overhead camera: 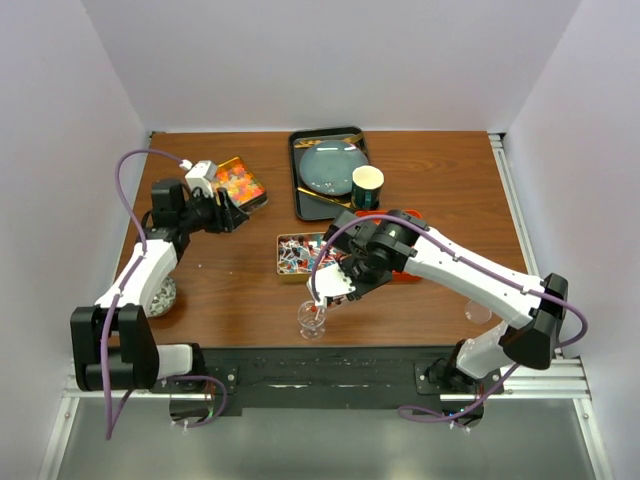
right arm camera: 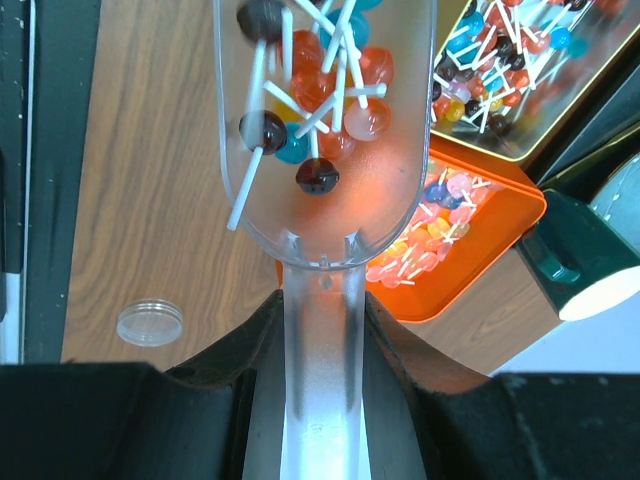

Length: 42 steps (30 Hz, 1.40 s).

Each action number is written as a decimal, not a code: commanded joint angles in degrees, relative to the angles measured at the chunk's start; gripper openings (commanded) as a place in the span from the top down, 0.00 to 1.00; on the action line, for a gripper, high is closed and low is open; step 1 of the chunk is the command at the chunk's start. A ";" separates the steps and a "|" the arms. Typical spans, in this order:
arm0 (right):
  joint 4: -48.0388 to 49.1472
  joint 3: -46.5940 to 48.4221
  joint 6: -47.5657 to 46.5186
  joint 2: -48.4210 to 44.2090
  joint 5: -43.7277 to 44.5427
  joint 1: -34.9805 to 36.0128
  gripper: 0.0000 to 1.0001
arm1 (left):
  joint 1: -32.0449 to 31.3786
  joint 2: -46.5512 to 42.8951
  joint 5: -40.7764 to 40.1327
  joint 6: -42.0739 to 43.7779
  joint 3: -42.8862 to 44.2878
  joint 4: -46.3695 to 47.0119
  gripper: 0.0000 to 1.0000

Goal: Pack the candies
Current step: Place the fake candies in the packing bottle.

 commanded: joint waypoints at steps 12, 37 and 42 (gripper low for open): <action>-5.42 3.96 1.10 1.67 4.78 2.14 1.00 | 0.46 -3.13 -0.05 -0.89 -1.63 2.27 0.44; -8.15 4.40 -0.13 0.79 10.06 5.04 1.00 | 0.46 -2.78 1.00 -2.82 -3.04 3.94 0.44; -8.50 4.66 -0.92 0.35 10.59 5.13 1.00 | 0.38 -2.87 1.36 -3.00 -2.86 5.79 0.44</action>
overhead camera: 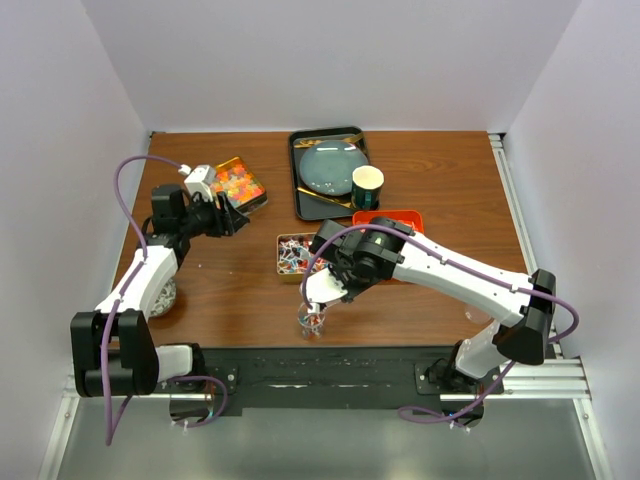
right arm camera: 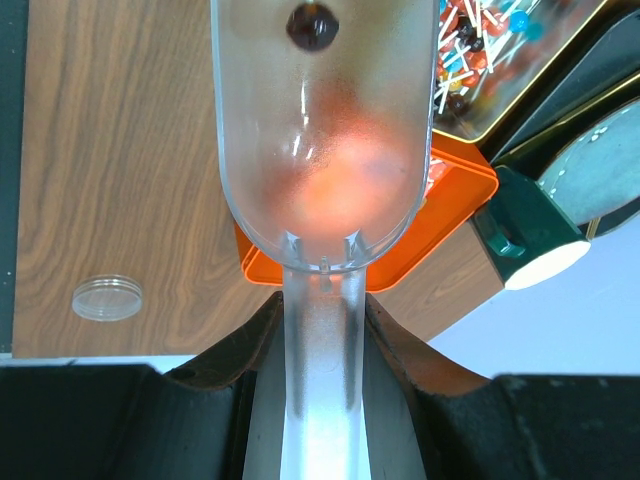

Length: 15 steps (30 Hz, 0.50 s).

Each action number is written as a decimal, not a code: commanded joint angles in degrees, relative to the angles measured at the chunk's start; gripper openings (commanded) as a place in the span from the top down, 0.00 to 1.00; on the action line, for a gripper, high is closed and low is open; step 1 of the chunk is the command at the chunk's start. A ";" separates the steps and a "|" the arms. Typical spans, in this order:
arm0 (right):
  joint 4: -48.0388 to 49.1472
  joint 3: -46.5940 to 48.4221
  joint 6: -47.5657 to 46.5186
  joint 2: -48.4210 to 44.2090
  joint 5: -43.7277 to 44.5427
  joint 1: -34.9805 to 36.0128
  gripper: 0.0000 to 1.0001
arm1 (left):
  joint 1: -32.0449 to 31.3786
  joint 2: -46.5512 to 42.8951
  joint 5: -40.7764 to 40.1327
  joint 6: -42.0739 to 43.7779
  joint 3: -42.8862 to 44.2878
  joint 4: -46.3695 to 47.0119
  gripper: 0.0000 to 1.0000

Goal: Pack the candies
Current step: Place the fake candies in the packing bottle.

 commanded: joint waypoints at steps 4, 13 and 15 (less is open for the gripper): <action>-8.63 2.48 -1.60 -2.78 2.68 0.45 1.00 | 0.42 -1.06 1.49 -0.75 0.48 3.08 0.44; -8.63 2.65 -1.16 -3.57 2.59 0.46 1.00 | 0.42 -1.15 0.87 -1.45 0.13 2.72 0.45; -8.11 2.65 -0.46 -3.74 2.85 0.46 1.00 | 0.33 -1.06 1.75 -1.45 0.30 2.72 0.59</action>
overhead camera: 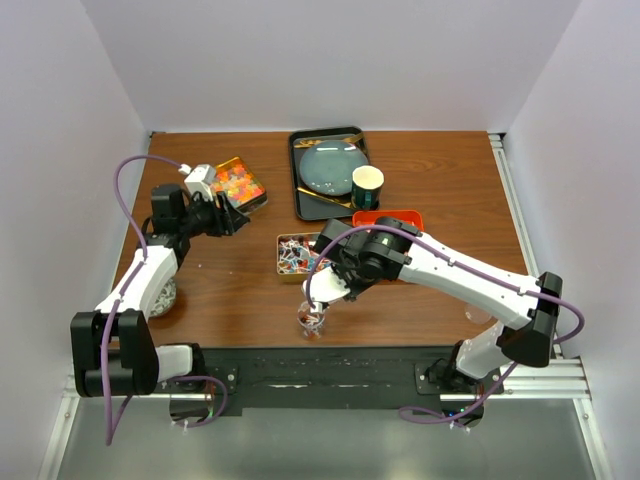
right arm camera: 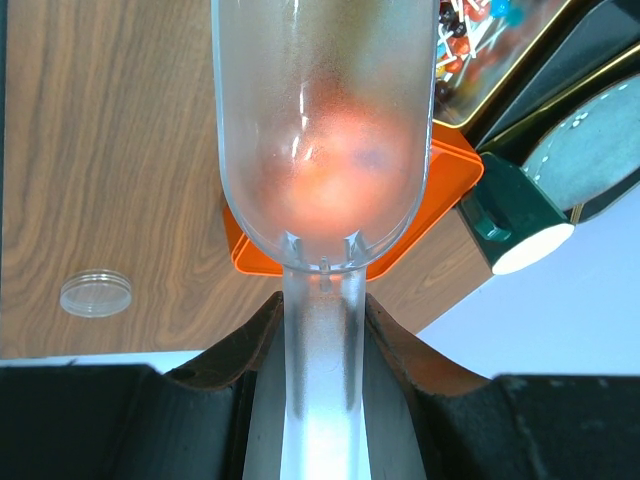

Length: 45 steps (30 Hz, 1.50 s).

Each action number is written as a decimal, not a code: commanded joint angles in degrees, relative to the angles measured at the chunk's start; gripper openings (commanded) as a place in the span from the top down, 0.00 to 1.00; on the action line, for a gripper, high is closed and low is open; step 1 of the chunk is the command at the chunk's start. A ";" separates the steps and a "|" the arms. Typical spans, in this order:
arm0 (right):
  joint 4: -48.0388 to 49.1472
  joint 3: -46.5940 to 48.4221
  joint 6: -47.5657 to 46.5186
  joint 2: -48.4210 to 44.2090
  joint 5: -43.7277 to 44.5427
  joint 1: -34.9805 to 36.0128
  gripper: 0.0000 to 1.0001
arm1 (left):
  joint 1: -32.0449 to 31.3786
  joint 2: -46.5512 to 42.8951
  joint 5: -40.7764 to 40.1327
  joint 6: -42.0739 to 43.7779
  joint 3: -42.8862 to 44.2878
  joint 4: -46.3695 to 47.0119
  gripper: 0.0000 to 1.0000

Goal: Pack the candies
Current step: Place the fake candies in the packing bottle, then adjust the spatula.

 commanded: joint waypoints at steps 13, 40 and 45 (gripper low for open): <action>6.92 6.48 18.24 4.70 -9.71 -11.43 1.00 | -4.41 -3.34 29.85 -13.57 0.51 12.06 1.00; 7.71 23.21 23.16 7.80 -19.39 -16.69 1.00 | -4.69 2.63 18.89 -8.57 3.58 6.89 0.84; 7.89 11.46 21.58 3.57 -15.69 -26.09 1.00 | -3.80 5.00 4.93 -5.06 3.67 -1.11 0.69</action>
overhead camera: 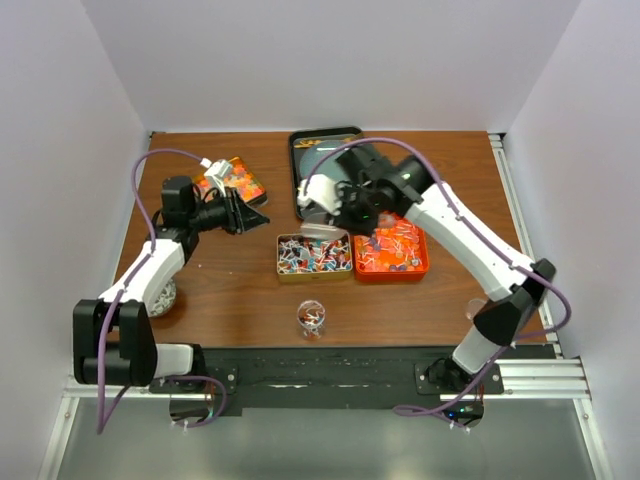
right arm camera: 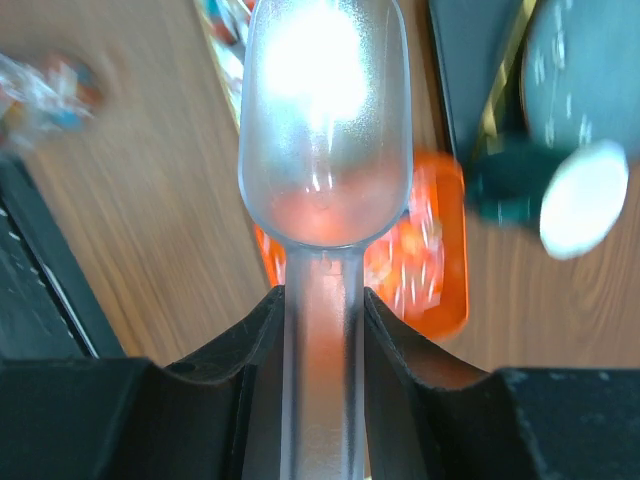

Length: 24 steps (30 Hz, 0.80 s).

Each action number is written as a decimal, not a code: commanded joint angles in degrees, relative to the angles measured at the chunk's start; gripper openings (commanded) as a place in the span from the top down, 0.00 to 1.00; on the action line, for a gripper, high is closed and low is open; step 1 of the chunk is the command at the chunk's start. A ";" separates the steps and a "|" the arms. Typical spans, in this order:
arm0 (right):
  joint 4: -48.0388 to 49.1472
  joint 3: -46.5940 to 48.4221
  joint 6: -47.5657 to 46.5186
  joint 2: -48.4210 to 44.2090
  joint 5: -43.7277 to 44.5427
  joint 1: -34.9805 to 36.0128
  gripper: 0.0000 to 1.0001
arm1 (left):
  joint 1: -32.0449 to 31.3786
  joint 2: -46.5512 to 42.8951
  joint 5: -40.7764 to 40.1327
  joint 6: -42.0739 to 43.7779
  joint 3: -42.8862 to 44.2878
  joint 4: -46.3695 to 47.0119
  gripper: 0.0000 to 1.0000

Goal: Pack the candies
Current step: Adjust the spatula, then scoop the fake candies from the storage box.

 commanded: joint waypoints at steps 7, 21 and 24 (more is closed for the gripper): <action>2.89 -19.96 -3.98 -9.46 8.97 -13.44 1.00 | 0.99 3.48 -18.28 1.52 -5.49 -6.98 0.56; -2.29 -16.90 -8.38 -1.29 19.69 -20.66 1.00 | 1.25 3.84 -19.16 -1.03 -10.86 -2.08 0.49; -2.56 -14.62 -10.57 0.11 23.12 -20.65 1.00 | 1.34 3.75 -18.98 -1.30 -11.30 -1.36 0.49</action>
